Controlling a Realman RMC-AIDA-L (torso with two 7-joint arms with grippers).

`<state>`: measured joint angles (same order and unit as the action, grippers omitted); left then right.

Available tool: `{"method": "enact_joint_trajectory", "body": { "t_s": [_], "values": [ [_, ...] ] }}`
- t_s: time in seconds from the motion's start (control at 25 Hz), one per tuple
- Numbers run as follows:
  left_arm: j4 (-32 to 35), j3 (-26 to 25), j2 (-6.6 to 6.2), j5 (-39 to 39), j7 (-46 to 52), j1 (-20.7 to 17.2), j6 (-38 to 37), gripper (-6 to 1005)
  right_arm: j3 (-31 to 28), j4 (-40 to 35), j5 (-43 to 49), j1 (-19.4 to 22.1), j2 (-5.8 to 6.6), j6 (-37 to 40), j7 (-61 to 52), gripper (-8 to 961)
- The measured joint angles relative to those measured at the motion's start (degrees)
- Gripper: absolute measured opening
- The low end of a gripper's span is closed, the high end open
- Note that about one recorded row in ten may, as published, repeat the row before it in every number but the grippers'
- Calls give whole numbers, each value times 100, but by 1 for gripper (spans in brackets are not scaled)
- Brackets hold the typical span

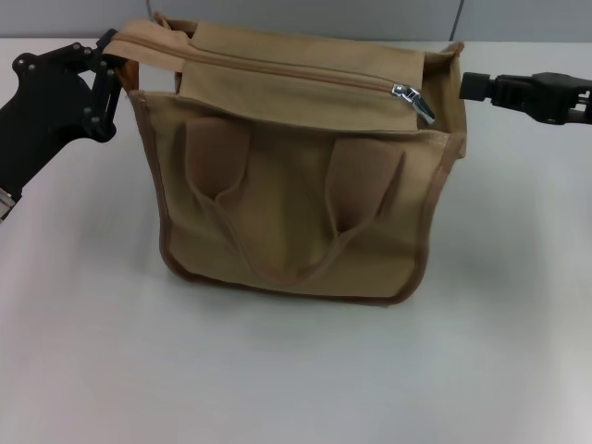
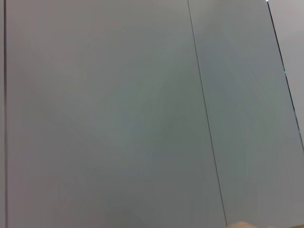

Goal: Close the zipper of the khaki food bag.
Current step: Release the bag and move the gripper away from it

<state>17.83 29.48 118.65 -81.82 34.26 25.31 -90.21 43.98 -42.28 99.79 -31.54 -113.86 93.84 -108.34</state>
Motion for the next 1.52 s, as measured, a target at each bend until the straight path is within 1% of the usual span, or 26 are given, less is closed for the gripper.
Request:
{"method": "enact_joint_trajectory", "body": {
  "t_s": [0.32, 0.48, 0.56, 0.76, 0.8, 0.84, 0.88, 0.92, 1.0, 1.08, 1.12, 1.16, 1.36, 1.52],
  "values": [
    [-68, -4, 0, 0, 0, 0, 20, 21, -277, 0, 1, 160, -1, 173, 253, 2],
    [-70, -4, 0, 0, 33, -20, 57, 22, -498, 14, -16, 277, -57, 192, 634, 2],
    [-70, -4, -1, 0, 93, -58, 62, 23, -522, 202, -21, 324, -65, 197, 993, 2],
    [-70, -9, -9, -1, 279, -87, 58, 24, -552, 448, -24, 342, -72, 176, 1396, 3],
    [-70, -9, -10, -1, 315, -88, 58, 24, -616, 472, -29, 351, -99, 167, 1507, 3],
    [-68, -9, -14, -1, 387, -88, 59, 24, -892, 503, -40, 392, -210, 206, 1859, 3],
    [-67, -8, -14, 0, 430, -89, 59, 25, -892, 503, -40, 392, -210, 206, 1859, 101],
    [-64, -4, -15, 0, 482, -92, 59, 25, -1064, 512, -54, 429, -299, 298, 2146, 198],
    [-55, 6, -16, 0, 606, -97, 57, 25, -1228, 533, -114, 492, -401, 482, 2697, 281],
    [-50, 14, -22, -1, 754, -98, 62, 26, -1254, 640, -217, 552, -461, 707, 3281, 364],
    [-41, 25, -25, -5, 888, -97, 70, 26, -1253, 853, -306, 583, -489, 949, 3860, 405],
    [-41, 25, -25, -5, 888, -97, 70, 26, -1253, 853, -306, 583, -489, 949, 3860, 438],
    [-14, 36, -31, -52, 1313, -82, 75, 27, -1165, 1325, -254, 617, -487, 1536, 5066, 605],
    [42, 41, -42, -59, 1581, -90, 74, 28, -944, 1396, 4, 653, -493, 1905, 5510, 756]
  ]
}}
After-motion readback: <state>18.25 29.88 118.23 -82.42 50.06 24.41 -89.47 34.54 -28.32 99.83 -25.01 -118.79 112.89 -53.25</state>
